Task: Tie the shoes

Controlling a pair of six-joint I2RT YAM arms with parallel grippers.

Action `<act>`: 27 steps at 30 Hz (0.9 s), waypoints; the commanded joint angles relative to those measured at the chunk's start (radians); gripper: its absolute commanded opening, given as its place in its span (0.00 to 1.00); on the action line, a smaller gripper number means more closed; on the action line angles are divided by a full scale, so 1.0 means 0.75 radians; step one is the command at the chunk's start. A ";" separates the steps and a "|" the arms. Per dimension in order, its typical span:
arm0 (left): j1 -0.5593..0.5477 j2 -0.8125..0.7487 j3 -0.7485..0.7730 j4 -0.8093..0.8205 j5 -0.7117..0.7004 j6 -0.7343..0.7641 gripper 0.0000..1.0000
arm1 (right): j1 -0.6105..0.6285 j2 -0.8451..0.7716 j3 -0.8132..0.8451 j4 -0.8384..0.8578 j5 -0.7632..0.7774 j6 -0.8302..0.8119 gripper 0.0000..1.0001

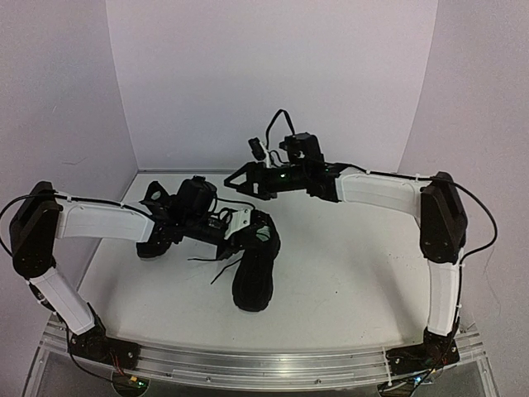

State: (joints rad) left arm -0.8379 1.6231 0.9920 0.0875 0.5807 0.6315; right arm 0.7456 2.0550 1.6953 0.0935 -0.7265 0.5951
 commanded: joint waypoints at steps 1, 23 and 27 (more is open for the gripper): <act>-0.006 -0.051 -0.002 0.033 -0.020 0.024 0.00 | -0.107 -0.300 -0.232 -0.027 0.061 -0.060 0.67; -0.005 0.046 0.068 0.042 -0.131 0.004 0.00 | -0.030 -0.466 -0.747 -0.017 -0.032 -0.029 0.51; -0.006 0.057 0.069 0.055 -0.132 0.002 0.00 | -0.028 -0.432 -0.750 -0.015 -0.031 -0.021 0.49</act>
State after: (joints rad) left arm -0.8383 1.6551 0.9956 0.0887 0.4923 0.6315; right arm 0.7242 1.7039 1.1362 0.0511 -0.7486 0.5723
